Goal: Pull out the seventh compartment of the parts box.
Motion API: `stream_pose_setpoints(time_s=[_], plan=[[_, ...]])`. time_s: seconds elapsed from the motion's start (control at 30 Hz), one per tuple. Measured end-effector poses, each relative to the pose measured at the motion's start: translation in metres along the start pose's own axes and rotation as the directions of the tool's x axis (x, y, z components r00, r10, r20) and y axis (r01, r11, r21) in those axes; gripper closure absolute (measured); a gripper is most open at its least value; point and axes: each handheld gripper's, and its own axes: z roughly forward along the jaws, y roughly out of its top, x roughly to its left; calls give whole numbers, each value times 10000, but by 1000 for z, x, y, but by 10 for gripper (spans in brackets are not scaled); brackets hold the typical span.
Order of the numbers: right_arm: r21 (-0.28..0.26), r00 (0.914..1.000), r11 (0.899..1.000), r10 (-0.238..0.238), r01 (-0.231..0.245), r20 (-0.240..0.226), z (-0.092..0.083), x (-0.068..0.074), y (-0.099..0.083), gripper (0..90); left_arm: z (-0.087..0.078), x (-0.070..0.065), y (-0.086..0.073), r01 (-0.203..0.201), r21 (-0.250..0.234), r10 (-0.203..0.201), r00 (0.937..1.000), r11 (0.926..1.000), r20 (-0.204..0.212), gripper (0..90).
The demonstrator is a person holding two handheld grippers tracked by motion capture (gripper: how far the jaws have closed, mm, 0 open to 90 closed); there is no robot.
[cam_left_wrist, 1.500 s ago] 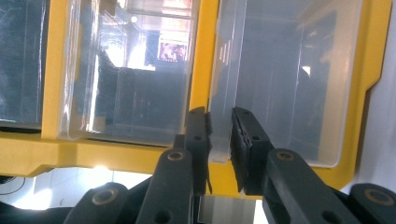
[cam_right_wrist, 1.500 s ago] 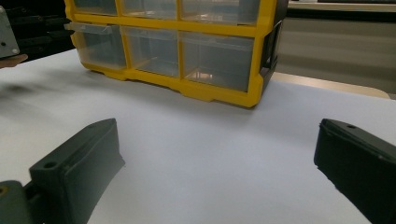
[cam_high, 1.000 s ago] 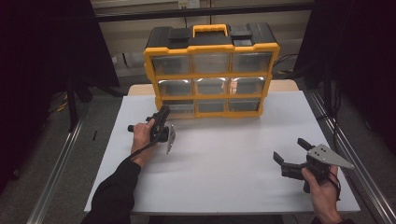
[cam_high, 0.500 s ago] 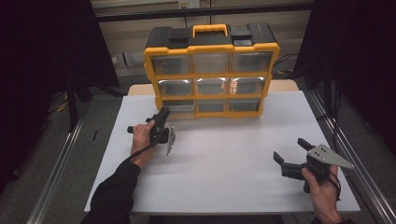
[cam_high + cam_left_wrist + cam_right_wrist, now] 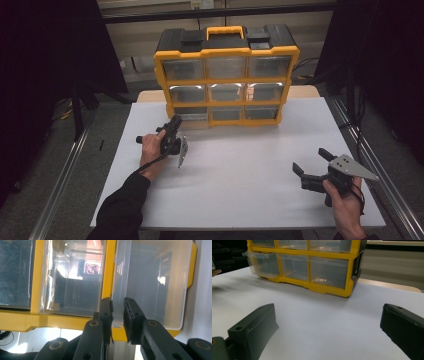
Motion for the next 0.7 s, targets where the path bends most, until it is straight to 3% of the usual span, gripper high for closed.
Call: stream_pose_setpoints(time_s=[0.03,0.2,0.23,0.27,0.33,0.37,0.4,0.53,0.57,0.63,0.7], plan=[[10,10000,10000,7,-7,-12,0,0,0,2,-2,3,1,-403,278,400,9991,9988,102,781],[-12,10000,10000,-28,28,7,0,0,0,2,-3,2,1,-301,155,301,9995,9994,34,781],[-11,10000,10000,-31,31,6,0,0,0,2,-1,-1,0,81,-158,-82,9999,9998,-76,781],[-5,10000,10000,-37,37,1,0,0,0,2,-3,1,0,-173,20,173,9999,9998,7,781],[-12,10000,10000,-23,23,9,0,0,0,2,-4,1,0,-251,42,251,9996,9997,98,781],[-8,10000,10000,-29,29,10,0,0,0,2,-2,-2,0,138,-216,-141,9998,9997,-124,782],[12,10000,10000,-38,38,1,0,0,0,2,-5,1,1,-441,163,438,9988,9989,196,783],[22,10000,10000,-48,48,-18,0,0,0,2,-6,2,2,-516,216,512,9985,9984,199,784],[20,10000,10000,-46,46,-21,0,0,0,2,-4,0,1,-125,-23,125,9999,9999,73,784],[12,10000,10000,-46,46,-16,0,0,0,2,-7,1,2,-345,143,343,9993,9993,136,784],[14,10000,10000,-43,43,6,0,0,0,2,-10,1,1,-255,232,253,9996,9994,88,784]])
